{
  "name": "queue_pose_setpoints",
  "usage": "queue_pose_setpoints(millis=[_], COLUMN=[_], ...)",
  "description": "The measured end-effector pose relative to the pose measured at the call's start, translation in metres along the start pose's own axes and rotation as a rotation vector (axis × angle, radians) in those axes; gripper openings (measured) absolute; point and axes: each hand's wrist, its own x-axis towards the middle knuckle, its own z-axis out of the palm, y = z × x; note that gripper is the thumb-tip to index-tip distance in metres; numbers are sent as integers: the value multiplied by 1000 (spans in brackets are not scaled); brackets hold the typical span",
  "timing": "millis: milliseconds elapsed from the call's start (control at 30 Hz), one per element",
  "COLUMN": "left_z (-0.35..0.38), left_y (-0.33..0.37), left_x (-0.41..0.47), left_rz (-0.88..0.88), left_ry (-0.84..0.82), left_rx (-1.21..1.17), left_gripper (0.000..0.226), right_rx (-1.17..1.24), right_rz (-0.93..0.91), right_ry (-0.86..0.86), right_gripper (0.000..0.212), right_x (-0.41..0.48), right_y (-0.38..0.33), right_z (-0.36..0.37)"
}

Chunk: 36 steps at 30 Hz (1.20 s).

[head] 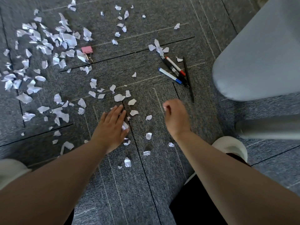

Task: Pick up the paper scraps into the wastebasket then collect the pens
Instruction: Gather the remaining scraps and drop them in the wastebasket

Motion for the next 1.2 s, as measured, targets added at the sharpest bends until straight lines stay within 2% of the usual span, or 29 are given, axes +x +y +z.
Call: queue_pose_setpoints(millis=[67, 133, 233, 300, 367, 467, 567, 633, 733, 833, 933, 1000, 1067, 1133, 1200], left_z=[1, 3, 10, 18, 27, 36, 39, 39, 44, 55, 65, 71, 75, 72, 64], left_y=[-9, -21, -41, -49, -53, -55, -60, -71, -92, -108, -113, -112, -111, -110, -109], left_x=[-7, -16, -30, -40, -49, -64, -77, -87, -102, -113, -115, -111, -101, -89, -79], left_rz=[-17, -67, -125, -127, -127, -159, -186, -191, -186, -164, -116, -94, -70, -44, -61], left_ry=[28, 36, 39, 45, 54, 67, 103, 114, 102, 41, 38, 76, 138, 193, 235], left_rx=[31, 37, 32, 24, 11, 4, -36, -42, -25, -38, -35, -36, -19, 1, -17], left_gripper=[67, 67, 74, 84, 95, 94, 93, 91, 98, 102, 97, 90, 84, 81, 77], right_rx=[-44, -237, -446, -430, -365, -221, -59, -44, -230, -596, -706, -721, -665, -612, -560], right_rz=[-157, -185, 63, 279, 360, 229, -112, -239, -233, -484, -601, -621, -584, -441, -350], right_ry=[-56, -117, -205, -234, -218, -230, -323, -302, -313, -421, -501, -479, -377, -287, -243], right_gripper=[37, 61, 78, 82, 83, 86, 88, 85, 96, 119, 124, 118, 106, 94, 91], right_x=[-2, -11, -42, -63, -75, -80, -77, -71, -70, -81, -78, -67, -49, -29, -13], right_y=[-19, -14, 14, 22, 12, -26, -72, -85, -60, -6, 14, 1, -22, -49, -60], right_z=[11, 18, 24, 32, 45, 74, 100, 108, 95, 73, 70, 81, 95, 101, 96])
